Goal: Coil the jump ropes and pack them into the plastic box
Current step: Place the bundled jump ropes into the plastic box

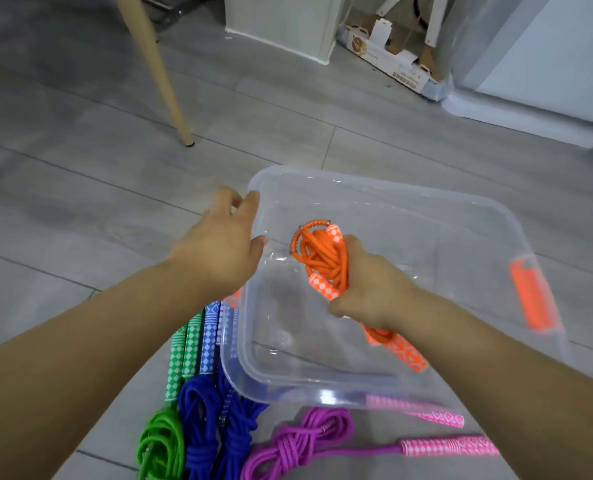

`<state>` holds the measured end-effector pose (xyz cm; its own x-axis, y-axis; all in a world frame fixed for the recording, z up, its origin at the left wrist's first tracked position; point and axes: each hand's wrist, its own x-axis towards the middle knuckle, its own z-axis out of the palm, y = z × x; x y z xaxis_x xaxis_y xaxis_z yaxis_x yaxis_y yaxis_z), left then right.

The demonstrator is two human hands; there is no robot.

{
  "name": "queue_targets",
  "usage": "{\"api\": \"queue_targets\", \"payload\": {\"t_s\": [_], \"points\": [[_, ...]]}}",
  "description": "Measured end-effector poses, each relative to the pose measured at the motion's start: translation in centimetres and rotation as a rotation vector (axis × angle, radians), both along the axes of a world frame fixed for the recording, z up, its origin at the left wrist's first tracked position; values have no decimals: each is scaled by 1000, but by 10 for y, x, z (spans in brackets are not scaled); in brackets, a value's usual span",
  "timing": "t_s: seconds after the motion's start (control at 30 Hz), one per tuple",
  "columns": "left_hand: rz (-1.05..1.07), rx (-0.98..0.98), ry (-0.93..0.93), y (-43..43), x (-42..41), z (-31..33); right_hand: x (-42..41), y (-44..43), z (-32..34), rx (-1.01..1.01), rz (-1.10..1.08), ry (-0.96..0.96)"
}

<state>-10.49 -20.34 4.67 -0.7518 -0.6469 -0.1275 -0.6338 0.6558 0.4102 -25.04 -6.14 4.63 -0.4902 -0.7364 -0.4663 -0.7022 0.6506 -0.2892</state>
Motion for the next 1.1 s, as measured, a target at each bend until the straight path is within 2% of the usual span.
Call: {"api": "queue_targets", "payload": {"t_s": [0.13, 0.27, 0.33, 0.47, 0.53, 0.6, 0.67, 0.77, 0.93, 1.1], "points": [[11, 11, 137, -1, 4, -6, 10, -23, -53, 46, -3, -82], [-17, 16, 227, -6, 5, -17, 21, -45, -100, 26, -209, -228], [-55, -2, 281, -7, 6, -20, 33, -54, -119, -11, -189, -284], [-33, 23, 293, -9, 7, -22, 50, -61, -132, 38, -438, -371], [-18, 32, 289, -9, 6, -22, 48, -64, -129, 105, -462, -348], [-20, 26, 280, -9, 7, -21, 43, -66, -117, 204, -364, -282], [-25, 10, 261, -9, 8, -19, 38, -63, -103, 287, -176, -198], [-39, -21, 190, -8, 7, -14, 32, -56, -78, 305, 66, -91], [-83, -70, 24, -11, 7, -1, 28, -37, -31, 258, 220, 2], [-81, -115, 43, 4, 28, 21, 34, 2, 14, 133, 257, 124]]}}
